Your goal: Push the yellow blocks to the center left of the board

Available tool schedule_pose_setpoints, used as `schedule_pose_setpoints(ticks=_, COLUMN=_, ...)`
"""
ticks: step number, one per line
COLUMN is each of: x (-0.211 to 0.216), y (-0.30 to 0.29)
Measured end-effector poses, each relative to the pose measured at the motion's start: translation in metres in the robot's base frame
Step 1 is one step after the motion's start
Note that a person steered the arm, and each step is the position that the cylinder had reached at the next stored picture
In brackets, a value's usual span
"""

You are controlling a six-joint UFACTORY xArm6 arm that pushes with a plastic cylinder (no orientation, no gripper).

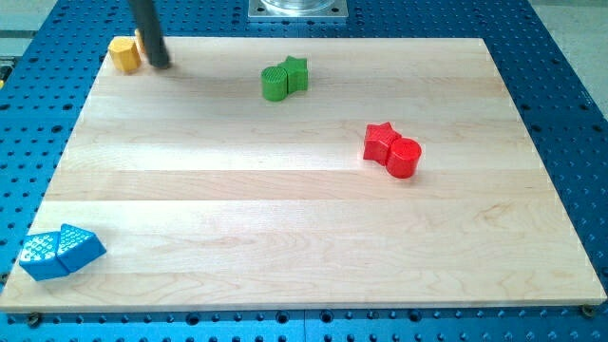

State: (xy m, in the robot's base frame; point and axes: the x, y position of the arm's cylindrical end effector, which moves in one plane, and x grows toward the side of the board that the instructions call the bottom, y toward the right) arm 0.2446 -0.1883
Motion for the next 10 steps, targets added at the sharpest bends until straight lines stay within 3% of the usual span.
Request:
schedule_pose_setpoints(ticks=2, x=-0.053, y=0.017)
schedule_pose_setpoints(ticks=4, x=-0.053, y=-0.039)
schedule_pose_setpoints(ticks=8, x=-0.044, y=-0.054)
schedule_pose_setpoints(ticks=9, x=-0.006, y=-0.070)
schedule_pose_setpoints(ticks=10, x=-0.026, y=-0.044)
